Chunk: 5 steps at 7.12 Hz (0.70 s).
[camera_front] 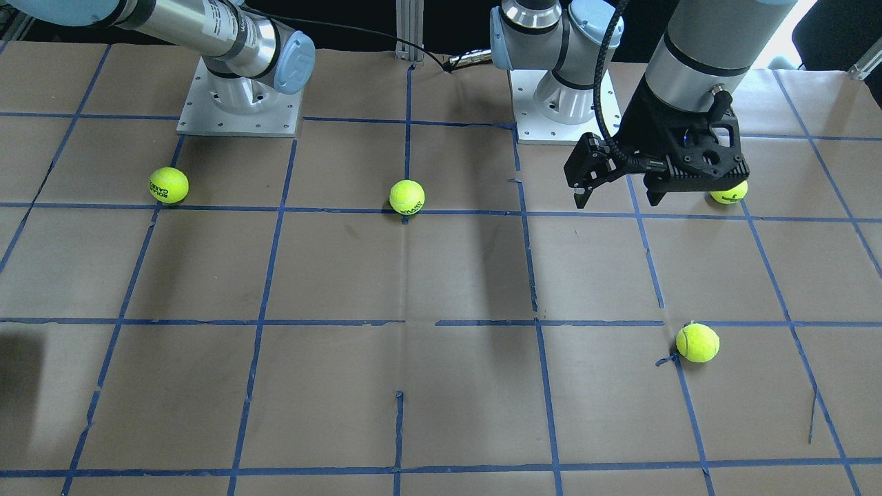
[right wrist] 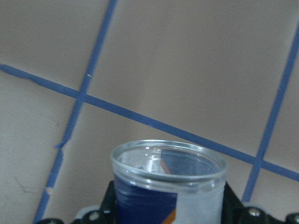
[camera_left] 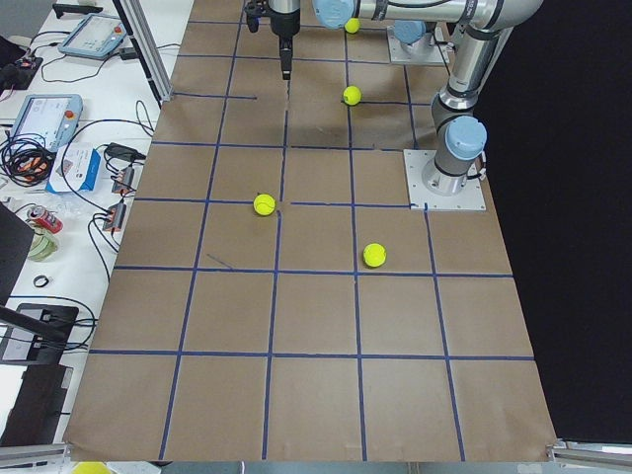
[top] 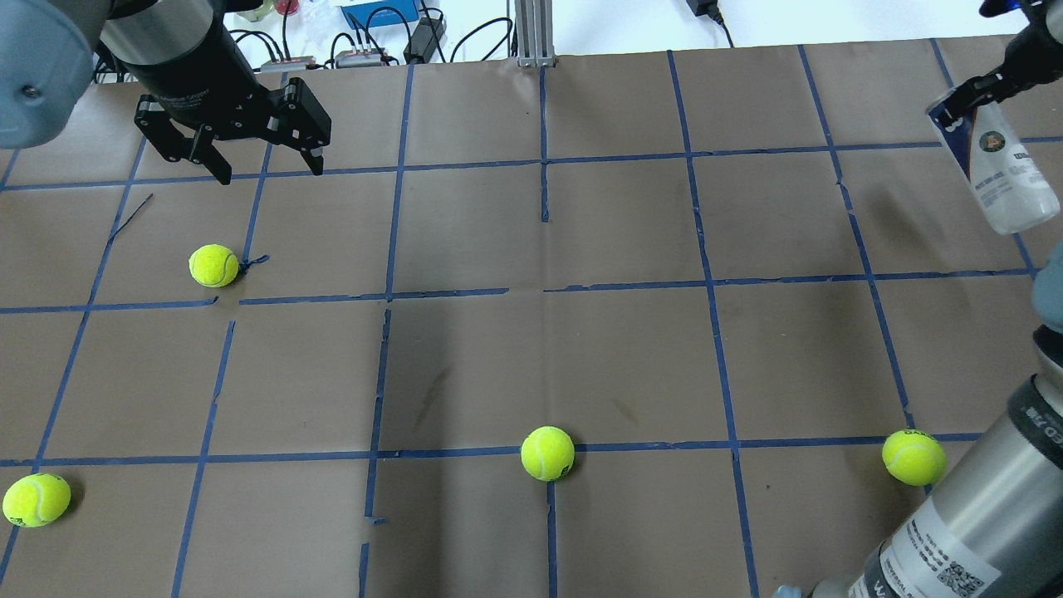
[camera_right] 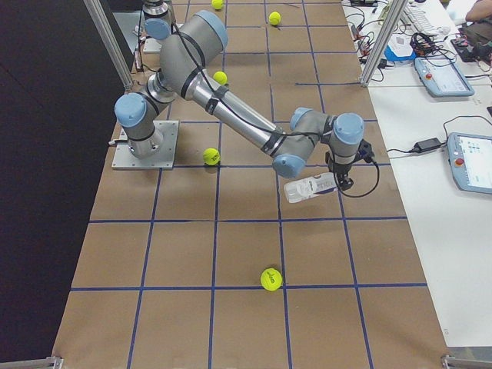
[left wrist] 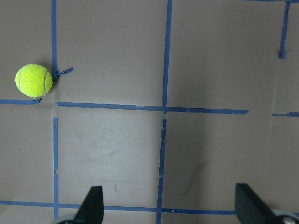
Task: Lift up tennis ball bucket
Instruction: 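Lift the can with the right gripper off the table, then carry the can with the right gripper toward the table centre and lower it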
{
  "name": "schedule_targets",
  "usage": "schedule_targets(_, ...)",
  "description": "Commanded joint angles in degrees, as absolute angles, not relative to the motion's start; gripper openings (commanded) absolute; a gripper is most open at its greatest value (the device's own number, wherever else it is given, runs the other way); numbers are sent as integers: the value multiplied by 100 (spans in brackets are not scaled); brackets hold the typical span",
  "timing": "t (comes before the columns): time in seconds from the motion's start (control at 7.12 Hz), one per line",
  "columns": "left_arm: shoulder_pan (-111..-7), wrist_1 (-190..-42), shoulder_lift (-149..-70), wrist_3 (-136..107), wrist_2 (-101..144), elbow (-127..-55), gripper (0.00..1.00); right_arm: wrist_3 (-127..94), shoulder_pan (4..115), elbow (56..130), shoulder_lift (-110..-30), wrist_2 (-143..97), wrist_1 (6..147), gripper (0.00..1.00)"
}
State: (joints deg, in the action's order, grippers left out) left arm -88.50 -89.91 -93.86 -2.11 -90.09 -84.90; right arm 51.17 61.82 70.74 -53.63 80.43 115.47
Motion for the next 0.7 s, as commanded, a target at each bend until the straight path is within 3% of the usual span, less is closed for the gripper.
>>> schedule_targets(0.0, -8851, -8991, -9387, -202, -9009, -8490, 100, 5309, 7018, 7521, -5860, 7840, 11548, 50)
schedule_targets(0.56, -8851, -8991, -9387, -202, -9009, -8490, 100, 6271, 9154, 7812, -5924, 7612, 11566, 50)
